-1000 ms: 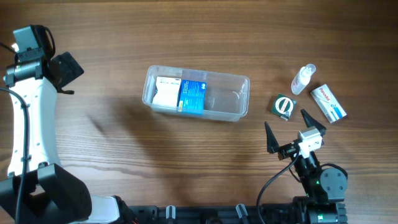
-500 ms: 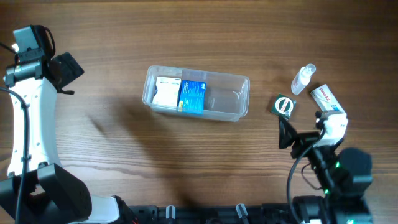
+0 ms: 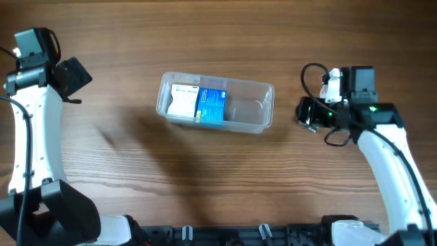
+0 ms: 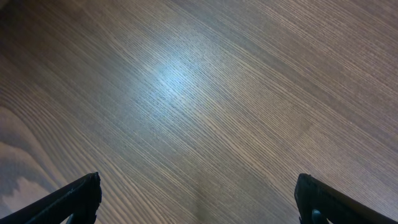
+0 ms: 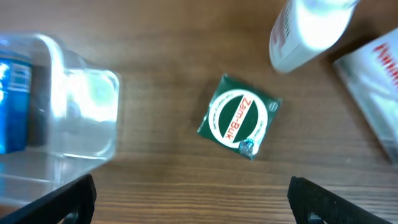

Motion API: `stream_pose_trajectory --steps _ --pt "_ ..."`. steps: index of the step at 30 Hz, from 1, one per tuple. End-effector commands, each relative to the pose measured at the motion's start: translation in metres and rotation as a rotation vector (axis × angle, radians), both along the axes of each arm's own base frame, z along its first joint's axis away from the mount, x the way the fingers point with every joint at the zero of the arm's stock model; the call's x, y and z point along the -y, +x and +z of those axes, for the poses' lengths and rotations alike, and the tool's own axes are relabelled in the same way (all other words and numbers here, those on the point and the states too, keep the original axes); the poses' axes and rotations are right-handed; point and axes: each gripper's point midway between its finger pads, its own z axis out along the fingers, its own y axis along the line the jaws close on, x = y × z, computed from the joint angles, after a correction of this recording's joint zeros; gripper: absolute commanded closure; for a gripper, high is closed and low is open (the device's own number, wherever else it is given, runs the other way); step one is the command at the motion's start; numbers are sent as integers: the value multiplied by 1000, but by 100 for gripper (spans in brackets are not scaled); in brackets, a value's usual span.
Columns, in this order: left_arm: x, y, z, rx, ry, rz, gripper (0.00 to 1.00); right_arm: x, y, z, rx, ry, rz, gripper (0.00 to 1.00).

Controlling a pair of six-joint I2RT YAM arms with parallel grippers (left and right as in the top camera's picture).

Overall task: Pack container
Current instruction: 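Move the right gripper down onto the green Zam-Buk tin and grasp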

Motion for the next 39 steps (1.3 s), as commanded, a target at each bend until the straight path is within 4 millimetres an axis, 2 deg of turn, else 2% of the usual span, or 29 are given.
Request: stream_pose_trajectory --steps 1,6,11,15,21,29,33,37,39 --pt "-3 -1 10 21 19 7 0 3 7 -14 -55 36 -118 0" --pt "-3 -1 10 21 19 7 0 12 20 -36 -79 -13 -150 0" --pt "-3 -1 10 21 19 7 0 13 33 -56 -94 -4 -193 0" --pt "-3 -1 10 21 19 7 0 36 30 -75 -139 -96 -334 0" --pt "-3 -1 10 20 19 7 0 35 28 -90 -178 -94 -354 0" --pt "-3 -1 10 21 19 7 0 35 25 -120 -215 -102 -349 0" --pt "-3 -1 10 21 19 7 0 35 26 -122 -216 -102 -349 10" --pt "-3 -1 10 21 19 7 0 35 25 -122 -219 -103 -348 29" --pt "-3 -1 10 21 19 7 0 35 25 -122 -220 -103 -348 30"
